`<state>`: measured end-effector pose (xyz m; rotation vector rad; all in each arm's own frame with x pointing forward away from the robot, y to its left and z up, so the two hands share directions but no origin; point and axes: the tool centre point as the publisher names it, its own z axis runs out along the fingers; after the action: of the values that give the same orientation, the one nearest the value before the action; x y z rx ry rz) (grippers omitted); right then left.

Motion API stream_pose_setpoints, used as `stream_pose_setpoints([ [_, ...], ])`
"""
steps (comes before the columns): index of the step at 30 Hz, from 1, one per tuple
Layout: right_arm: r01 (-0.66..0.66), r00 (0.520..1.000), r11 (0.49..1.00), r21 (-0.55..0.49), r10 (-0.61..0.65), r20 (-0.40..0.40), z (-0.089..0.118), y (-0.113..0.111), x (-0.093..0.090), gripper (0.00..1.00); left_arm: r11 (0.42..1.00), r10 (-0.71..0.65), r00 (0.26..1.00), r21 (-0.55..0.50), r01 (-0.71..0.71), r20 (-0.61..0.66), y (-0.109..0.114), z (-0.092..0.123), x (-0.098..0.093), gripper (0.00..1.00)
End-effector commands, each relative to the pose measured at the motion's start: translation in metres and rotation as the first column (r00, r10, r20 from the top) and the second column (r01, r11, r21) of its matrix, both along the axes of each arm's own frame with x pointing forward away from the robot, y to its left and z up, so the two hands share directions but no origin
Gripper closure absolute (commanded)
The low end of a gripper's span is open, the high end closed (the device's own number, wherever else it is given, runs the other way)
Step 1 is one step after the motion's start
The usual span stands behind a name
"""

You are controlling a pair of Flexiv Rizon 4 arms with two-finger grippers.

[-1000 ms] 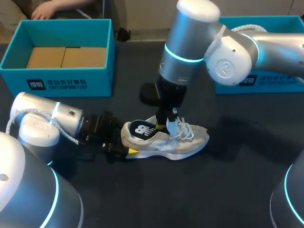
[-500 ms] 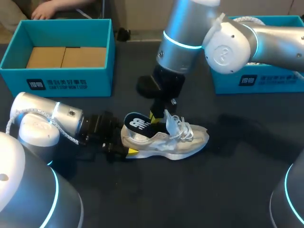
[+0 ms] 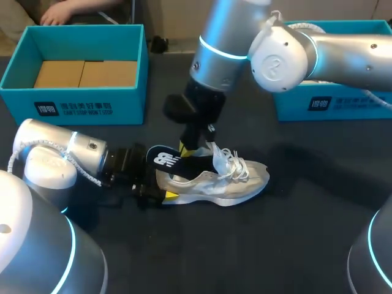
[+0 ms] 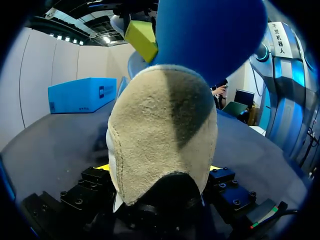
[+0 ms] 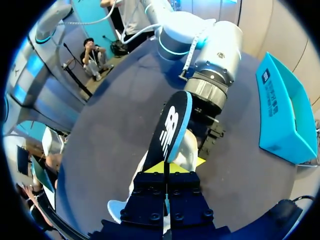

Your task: Take the shoe out of the shoebox, open the shoe tongue, remove and reinsert the insole, then place the shoe into the shoebox

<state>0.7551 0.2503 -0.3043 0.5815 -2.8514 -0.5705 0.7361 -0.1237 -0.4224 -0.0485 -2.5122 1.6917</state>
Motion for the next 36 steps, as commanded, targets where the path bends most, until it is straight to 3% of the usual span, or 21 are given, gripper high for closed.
stream_pose_setpoints([
  [1,0.001,1.0,1.0,0.006,-0.001,-0.017,-0.005,0.006,0.003,1.0,1.0,-0.002,1.0,0.003,0.002,-0.001,-0.001,-0.001,0.0,1.0],
  [3,0.007,1.0,1.0,0.003,-0.007,-0.031,-0.005,0.005,0.002,0.63,1.0,-0.002,1.0,0.003,0.002,-0.001,-0.001,-0.001,0.0,1.0],
  [4,0.01,0.999,1.0,0.001,-0.01,-0.04,-0.004,0.004,0.002,0.37,1.0,-0.002,1.0,0.003,0.002,-0.001,-0.001,-0.001,0.0,1.0],
  [5,0.019,0.999,1.0,0.003,-0.018,-0.047,-0.003,0.002,0.002,0.0,1.0,-0.002,1.0,0.003,0.002,-0.001,-0.001,-0.001,0.0,1.0],
  [13,-0.01,0.979,0.998,-0.068,-0.004,-0.205,0.004,-0.006,0.002,0.0,1.0,-0.002,1.0,0.003,0.002,-0.001,-0.001,-0.001,0.0,1.0],
  [29,-0.01,0.979,0.998,-0.068,-0.004,-0.205,0.004,-0.006,0.002,0.0,1.0,-0.002,1.0,0.003,0.002,-0.001,-0.001,-0.001,0.0,1.0],
  [35,0.163,0.919,0.987,-0.006,-0.154,-0.363,0.001,-0.008,0.001,0.0,1.0,-0.002,1.0,0.003,0.002,-0.001,-0.001,-0.001,0.0,1.0],
  [36,0.167,0.924,0.986,0.0,-0.157,-0.348,0.001,-0.009,0.002,0.0,1.0,-0.002,1.0,0.003,0.002,-0.001,-0.001,-0.001,0.0,1.0],
])
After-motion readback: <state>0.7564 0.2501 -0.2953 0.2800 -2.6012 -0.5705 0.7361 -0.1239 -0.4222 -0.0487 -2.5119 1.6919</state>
